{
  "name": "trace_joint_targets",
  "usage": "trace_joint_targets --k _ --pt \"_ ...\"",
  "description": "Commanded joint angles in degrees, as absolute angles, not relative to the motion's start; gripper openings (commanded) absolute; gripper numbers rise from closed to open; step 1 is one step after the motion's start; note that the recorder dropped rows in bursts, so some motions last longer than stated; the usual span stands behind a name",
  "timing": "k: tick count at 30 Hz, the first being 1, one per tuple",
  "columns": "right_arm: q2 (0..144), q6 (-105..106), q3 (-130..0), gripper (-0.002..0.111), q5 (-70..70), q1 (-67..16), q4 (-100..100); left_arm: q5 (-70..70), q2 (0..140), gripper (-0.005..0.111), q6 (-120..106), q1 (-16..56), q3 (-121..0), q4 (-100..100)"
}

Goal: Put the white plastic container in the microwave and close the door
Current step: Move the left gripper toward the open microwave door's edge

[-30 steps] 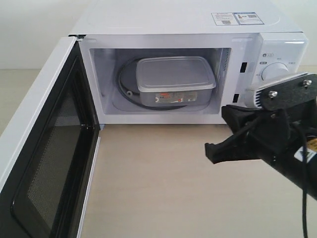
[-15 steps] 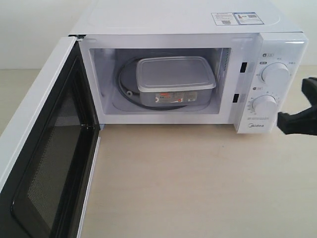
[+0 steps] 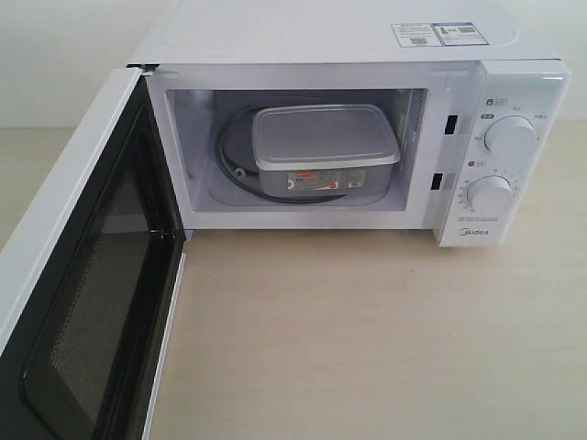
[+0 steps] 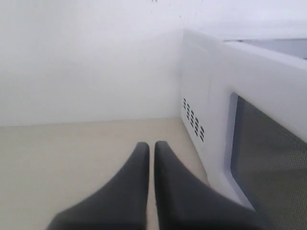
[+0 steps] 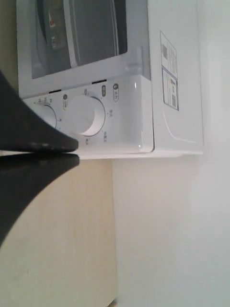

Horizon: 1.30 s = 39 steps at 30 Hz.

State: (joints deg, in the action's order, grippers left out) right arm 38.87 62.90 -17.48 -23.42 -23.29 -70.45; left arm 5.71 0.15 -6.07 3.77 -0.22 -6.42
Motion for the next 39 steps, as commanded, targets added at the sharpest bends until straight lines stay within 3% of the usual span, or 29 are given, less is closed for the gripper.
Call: trace_joint_targets --k 1,8,14,18,39 --pt "37.3 75.6 -17.2 0.000 -25.3 -22.4 -84.7 2.4 0.0 0.004 -5.6 3.6 0.0 -6.6" --pt "37.3 75.7 -17.2 0.000 -25.5 -22.4 -85.1 0.0 0.0 0.004 1.9 3.6 -5.7 -6.2" --pt "37.3 75.8 -17.2 0.000 -25.7 -22.4 -84.9 22.5 3.0 0.004 -5.6 3.6 -20.6 -9.3" --pt "37.3 75.8 -17.2 0.000 -25.7 -22.4 -84.9 27.2 4.0 0.004 -5.6 3.6 -27.0 -14.0" --pt "37.3 74.0 -17.3 0.000 -35.4 -22.4 -84.2 26.6 4.0 0.004 -5.6 3.6 -28.2 -15.0"
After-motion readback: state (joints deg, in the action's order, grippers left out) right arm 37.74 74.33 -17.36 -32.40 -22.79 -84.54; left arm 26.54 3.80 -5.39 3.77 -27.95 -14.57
